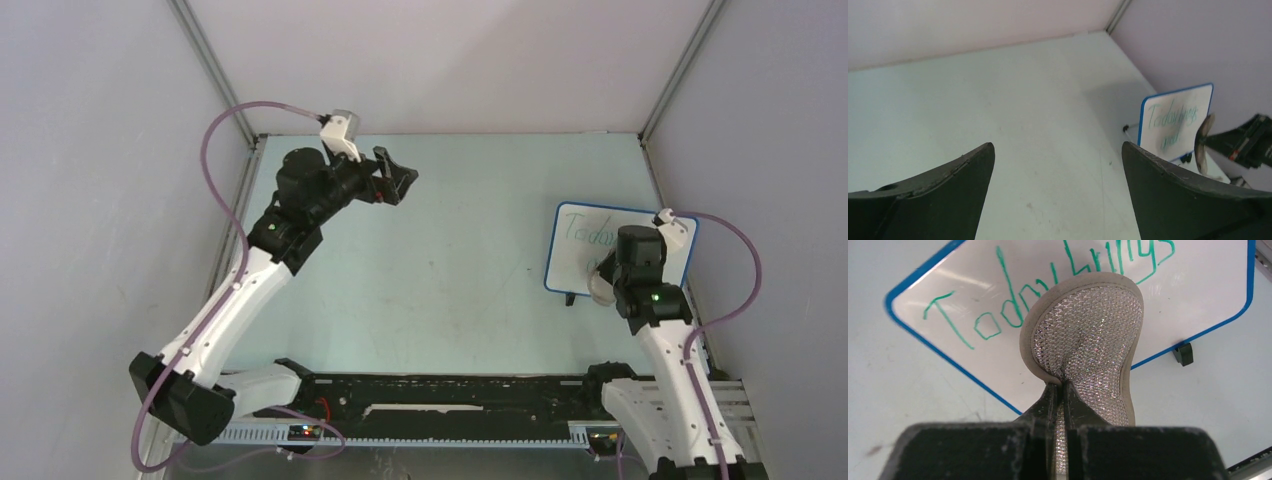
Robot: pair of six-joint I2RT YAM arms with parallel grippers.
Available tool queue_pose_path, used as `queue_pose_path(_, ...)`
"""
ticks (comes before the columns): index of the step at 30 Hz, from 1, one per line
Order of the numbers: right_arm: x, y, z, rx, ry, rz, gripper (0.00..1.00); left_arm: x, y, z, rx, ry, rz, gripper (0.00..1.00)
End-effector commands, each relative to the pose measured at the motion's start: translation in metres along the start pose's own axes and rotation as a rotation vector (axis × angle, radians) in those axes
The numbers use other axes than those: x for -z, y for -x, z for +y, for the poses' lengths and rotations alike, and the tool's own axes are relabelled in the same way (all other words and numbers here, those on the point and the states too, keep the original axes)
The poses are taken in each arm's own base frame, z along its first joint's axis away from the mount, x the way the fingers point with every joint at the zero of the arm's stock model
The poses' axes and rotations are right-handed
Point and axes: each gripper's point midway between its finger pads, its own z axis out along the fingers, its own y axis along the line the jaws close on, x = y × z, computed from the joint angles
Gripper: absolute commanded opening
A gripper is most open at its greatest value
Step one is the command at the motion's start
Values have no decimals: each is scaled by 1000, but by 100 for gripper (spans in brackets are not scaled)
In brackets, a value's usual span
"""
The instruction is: Erase the whiteboard
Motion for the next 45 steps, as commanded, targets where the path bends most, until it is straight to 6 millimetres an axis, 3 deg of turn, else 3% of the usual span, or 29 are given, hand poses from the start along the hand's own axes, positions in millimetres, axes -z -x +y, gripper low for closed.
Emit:
queue_pose_path(1, -14, 12, 11, 16, 51, -14, 0, -4, -28, -7, 20, -65, 69, 100)
queue_pose_path(7, -23, 25, 30, -6, 66, -61, 0, -13, -40, -13, 77, -103, 112, 99)
queue_pose_path(15, -41, 27, 61, 4, 33, -81, 0, -14, -43, -17, 105, -128, 118, 99)
queue_pose_path(22, -66, 9, 36, -39, -60, -18, 0, -14, -43, -16, 106, -122, 116, 99)
queue_pose_path(35, -74, -36, -68, -169, -214, 47, 0, -12, -42, -19, 116, -134, 111, 99)
queue_pose_path(40, -76, -25, -58, -135, -150, 19, 0, -12, -42, -19, 117, -134, 110, 98)
queue_pose_path(45, -74, -8, -18, -86, -59, -16, 0, -13, -43, -18, 115, -128, 113, 98)
